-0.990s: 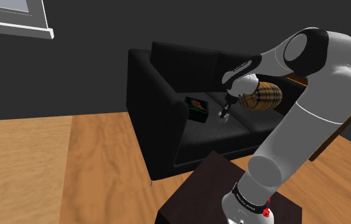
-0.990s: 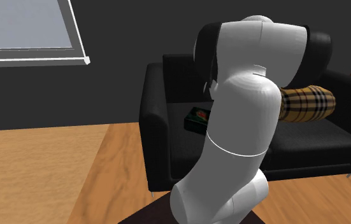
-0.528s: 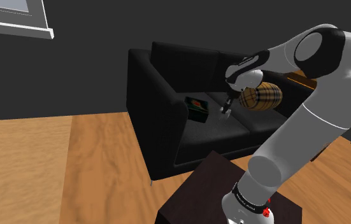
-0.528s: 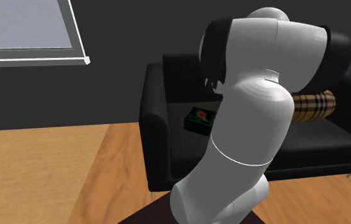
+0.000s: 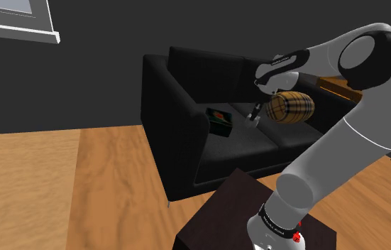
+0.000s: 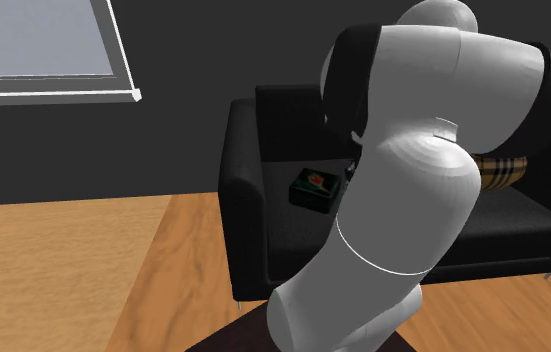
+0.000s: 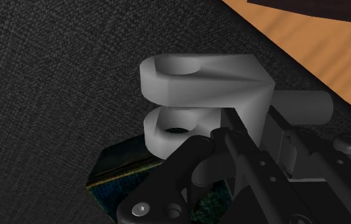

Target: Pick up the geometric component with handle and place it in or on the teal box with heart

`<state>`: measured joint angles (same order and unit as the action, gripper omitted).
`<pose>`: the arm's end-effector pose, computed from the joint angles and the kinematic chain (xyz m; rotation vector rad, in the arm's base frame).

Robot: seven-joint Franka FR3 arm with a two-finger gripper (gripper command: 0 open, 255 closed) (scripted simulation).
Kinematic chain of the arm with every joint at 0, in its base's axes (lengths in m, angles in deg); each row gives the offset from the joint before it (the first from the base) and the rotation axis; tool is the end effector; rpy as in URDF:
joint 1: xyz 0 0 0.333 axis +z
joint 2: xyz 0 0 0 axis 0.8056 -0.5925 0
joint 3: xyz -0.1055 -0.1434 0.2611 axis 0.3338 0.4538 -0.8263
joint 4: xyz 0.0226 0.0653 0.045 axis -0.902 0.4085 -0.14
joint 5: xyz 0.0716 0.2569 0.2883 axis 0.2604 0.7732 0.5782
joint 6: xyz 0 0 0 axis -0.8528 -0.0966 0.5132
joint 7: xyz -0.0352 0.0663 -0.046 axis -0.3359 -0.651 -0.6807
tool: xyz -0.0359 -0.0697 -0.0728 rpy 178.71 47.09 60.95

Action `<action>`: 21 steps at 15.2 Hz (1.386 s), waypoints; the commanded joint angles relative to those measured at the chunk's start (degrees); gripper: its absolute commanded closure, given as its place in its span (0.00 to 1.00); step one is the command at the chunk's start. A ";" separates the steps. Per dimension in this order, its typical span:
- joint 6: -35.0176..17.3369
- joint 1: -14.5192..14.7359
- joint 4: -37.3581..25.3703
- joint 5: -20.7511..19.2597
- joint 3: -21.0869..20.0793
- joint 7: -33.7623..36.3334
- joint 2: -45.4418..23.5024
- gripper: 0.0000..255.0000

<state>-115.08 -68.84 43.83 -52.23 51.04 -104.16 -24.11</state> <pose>0.3002 -0.3927 0.4107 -3.1256 -0.2433 -0.1039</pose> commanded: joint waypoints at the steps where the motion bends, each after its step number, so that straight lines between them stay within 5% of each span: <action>1: 1.66 -0.05 -1.03 -0.41 -0.27 0.44 0.72 1.00; 3: 3.26 -0.11 -2.00 -0.81 -0.55 0.83 1.46 1.00; 11: 7.31 3.76 -18.45 8.97 -2.24 1.34 -13.46 1.00; 19: 15.18 2.66 -39.97 17.16 -5.01 2.58 -29.45 1.00; 21: 13.77 2.63 -38.80 17.37 -5.18 2.37 -29.73 1.00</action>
<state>-101.06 -66.14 5.35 -35.18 46.01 -101.83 -53.24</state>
